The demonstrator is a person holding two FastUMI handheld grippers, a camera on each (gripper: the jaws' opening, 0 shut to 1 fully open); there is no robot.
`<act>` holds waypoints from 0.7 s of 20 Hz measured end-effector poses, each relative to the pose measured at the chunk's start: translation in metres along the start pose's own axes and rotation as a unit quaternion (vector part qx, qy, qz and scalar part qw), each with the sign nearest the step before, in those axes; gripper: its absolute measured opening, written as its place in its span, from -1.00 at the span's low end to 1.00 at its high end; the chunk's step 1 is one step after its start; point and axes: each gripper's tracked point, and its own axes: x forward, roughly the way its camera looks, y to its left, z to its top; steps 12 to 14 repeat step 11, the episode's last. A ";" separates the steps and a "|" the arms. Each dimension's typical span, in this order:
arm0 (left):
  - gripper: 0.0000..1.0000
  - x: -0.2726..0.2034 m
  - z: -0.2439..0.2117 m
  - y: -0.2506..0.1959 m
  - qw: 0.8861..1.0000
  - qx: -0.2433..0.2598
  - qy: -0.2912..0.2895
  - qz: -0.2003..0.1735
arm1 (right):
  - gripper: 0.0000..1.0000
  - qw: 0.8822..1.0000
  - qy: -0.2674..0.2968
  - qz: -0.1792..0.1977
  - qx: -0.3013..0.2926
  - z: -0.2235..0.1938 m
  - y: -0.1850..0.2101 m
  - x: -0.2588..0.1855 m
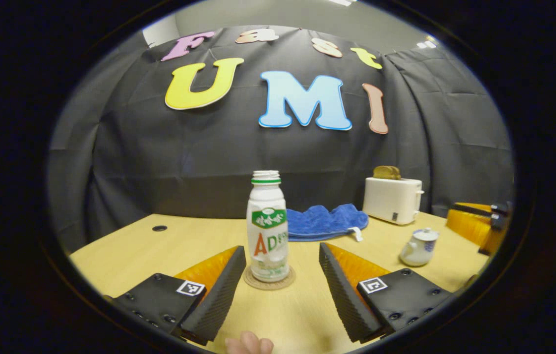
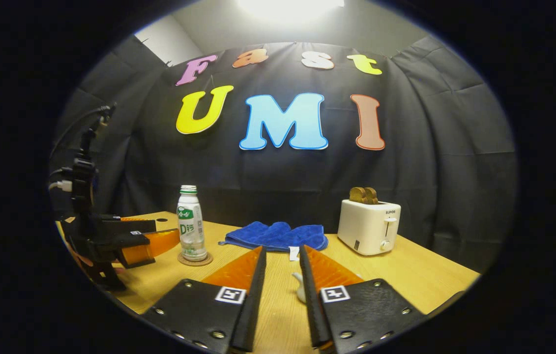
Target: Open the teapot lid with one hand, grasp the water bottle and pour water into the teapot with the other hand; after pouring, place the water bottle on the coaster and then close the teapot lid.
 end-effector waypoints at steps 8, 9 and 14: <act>1.00 -0.094 -0.008 -0.023 0.997 0.014 -0.037 0.062 | 0.90 0.998 0.024 -0.060 0.023 -0.034 0.021 -0.055; 1.00 -0.095 -0.009 -0.025 0.997 0.028 -0.030 0.066 | 0.91 0.998 0.016 -0.060 0.032 -0.031 0.026 -0.057; 0.99 -0.095 -0.020 -0.028 0.997 0.020 -0.038 0.066 | 0.90 0.998 0.021 -0.055 0.032 -0.027 0.033 -0.061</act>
